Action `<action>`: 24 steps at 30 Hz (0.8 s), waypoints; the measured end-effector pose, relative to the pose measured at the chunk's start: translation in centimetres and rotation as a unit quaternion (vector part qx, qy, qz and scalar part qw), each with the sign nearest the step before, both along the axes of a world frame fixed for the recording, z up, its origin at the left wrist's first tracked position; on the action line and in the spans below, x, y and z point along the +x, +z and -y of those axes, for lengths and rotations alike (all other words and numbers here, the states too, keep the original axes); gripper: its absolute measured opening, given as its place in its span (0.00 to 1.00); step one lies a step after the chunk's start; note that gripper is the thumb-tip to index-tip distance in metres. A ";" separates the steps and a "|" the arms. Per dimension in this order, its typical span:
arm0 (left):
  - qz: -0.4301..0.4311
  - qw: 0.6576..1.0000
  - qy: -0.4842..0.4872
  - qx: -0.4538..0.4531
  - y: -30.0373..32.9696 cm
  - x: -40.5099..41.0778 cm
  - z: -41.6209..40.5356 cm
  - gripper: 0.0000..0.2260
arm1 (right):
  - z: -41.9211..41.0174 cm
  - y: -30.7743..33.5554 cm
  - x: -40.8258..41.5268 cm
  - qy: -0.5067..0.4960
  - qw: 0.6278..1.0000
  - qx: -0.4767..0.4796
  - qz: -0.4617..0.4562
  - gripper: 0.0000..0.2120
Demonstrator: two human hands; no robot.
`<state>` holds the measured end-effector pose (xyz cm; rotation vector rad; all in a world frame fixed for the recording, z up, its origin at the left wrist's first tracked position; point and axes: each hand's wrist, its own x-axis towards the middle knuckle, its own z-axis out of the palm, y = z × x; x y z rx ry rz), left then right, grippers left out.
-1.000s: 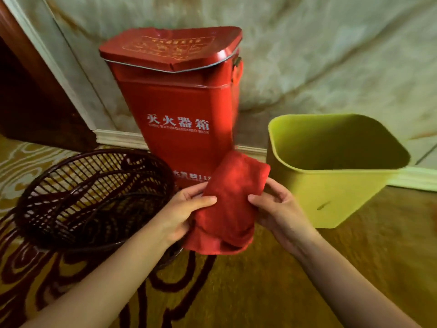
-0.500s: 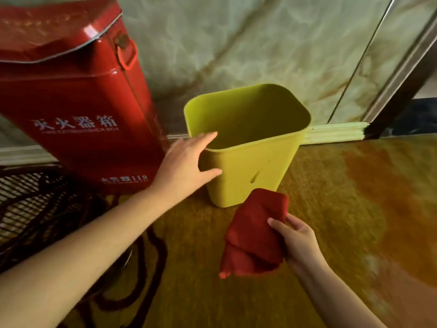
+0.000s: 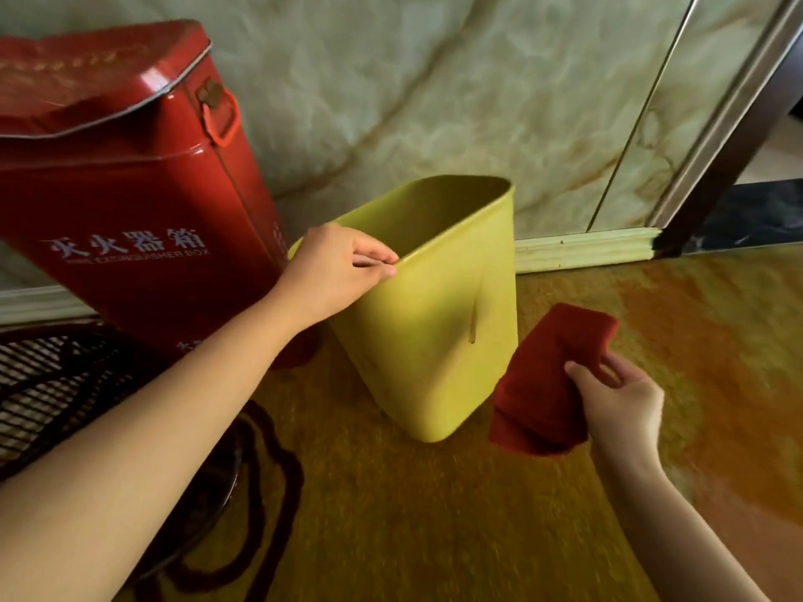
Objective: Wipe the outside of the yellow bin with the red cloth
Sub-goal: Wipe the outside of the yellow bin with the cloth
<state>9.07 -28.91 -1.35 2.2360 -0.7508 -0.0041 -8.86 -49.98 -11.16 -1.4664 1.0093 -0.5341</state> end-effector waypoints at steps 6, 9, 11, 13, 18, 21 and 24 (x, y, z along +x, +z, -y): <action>-0.007 0.997 0.001 0.078 1.6 0.7 -0.9 0.06 | -2.6 2.8 5.9 0.048 0.978 -0.201 0.026 0.19; 0.006 0.990 0.008 0.138 2.5 1.6 -1.9 0.06 | -4.9 2.7 8.1 0.106 0.968 -0.223 0.048 0.18; 0.011 0.987 0.016 0.159 2.7 2.0 -2.5 0.07 | -5.9 2.5 8.9 0.143 0.959 -0.236 0.060 0.19; 0.018 0.985 0.030 0.170 2.7 2.4 -2.7 0.07 | -6.2 2.1 9.3 0.199 0.946 -0.244 0.069 0.22; 0.011 0.979 0.022 0.200 3.0 3.5 -2.1 0.05 | -5.4 1.1 9.9 0.258 0.931 -0.234 0.108 0.20; 0.013 0.978 0.013 0.207 2.9 4.1 -1.7 0.09 | -4.3 0.4 11.0 0.220 0.934 -0.264 0.101 0.20; 0.026 0.969 -0.019 0.244 2.9 4.4 -1.4 0.09 | -3.5 -0.7 12.0 0.188 0.930 -0.302 0.095 0.19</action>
